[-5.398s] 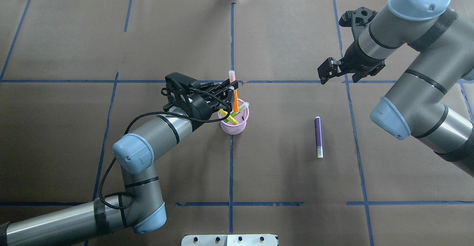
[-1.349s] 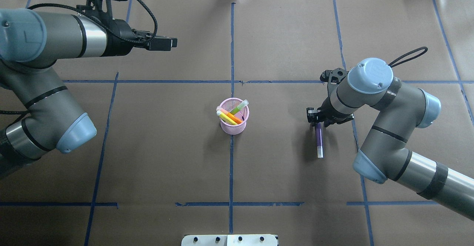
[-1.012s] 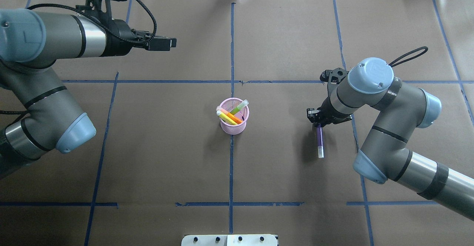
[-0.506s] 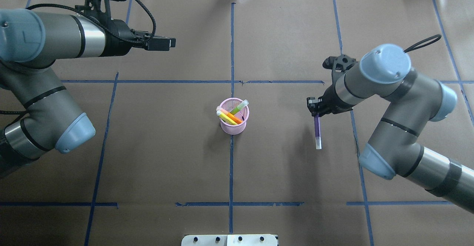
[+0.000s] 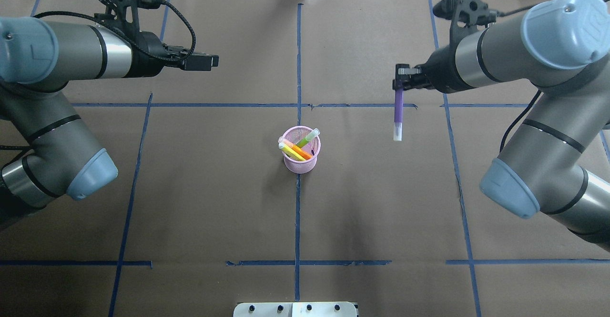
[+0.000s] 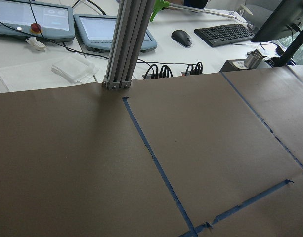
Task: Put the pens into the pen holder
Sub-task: 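Lift the purple marker upright and carry it over the pen cup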
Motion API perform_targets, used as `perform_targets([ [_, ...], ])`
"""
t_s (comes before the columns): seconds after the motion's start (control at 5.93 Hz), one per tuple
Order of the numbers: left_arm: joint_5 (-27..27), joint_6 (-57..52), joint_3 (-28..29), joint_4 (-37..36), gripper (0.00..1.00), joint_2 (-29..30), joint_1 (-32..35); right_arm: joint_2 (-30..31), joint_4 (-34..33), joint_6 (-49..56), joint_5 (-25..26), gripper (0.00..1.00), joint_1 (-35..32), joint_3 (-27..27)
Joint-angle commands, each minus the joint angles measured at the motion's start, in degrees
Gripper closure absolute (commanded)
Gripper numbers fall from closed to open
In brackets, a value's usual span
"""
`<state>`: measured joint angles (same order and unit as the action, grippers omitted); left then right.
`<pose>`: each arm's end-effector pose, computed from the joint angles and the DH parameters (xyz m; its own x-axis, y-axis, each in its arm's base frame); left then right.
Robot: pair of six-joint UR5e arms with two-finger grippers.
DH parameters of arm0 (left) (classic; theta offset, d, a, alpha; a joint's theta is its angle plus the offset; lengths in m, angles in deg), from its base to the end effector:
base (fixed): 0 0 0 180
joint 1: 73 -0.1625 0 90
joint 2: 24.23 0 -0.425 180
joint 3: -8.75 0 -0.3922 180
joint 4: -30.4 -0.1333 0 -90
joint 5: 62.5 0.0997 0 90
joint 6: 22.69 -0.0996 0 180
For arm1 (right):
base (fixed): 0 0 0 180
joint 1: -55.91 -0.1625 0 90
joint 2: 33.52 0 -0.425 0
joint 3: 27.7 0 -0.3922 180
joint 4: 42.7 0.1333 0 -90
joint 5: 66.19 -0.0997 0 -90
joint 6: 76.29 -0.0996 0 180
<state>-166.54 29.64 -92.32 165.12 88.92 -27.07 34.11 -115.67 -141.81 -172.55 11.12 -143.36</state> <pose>0.3426 -0.5108 0.2534 0.4304 0.4078 -0.8053 0.3391 0.7537 0.5629 -0.3181 -0.4641 0.2138 0.4774 -0.0864 0.8745 -0.3262 0.9066 0.2676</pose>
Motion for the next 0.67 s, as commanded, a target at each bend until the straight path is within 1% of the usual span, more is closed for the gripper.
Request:
perform_targets([
  [0.0,0.0,0.0,0.1,-0.1,0.00,-1.0,0.2,-3.3,0.2,0.7,24.3,1.00,10.5,-3.3],
  [0.17,-0.1,0.1,0.0,0.0,0.00,-2.0,0.4,-5.8,0.2,0.8,30.8,1.00,14.1,-3.1],
  [0.34,-0.2,0.5,-0.1,0.0,0.00,-2.2,0.9,-7.1,0.4,1.0,35.5,1.00,16.1,-2.9],
  [0.51,-0.2,0.5,-0.2,0.1,0.00,-3.8,1.3,-6.9,6.3,1.1,41.6,1.00,20.8,0.2],
])
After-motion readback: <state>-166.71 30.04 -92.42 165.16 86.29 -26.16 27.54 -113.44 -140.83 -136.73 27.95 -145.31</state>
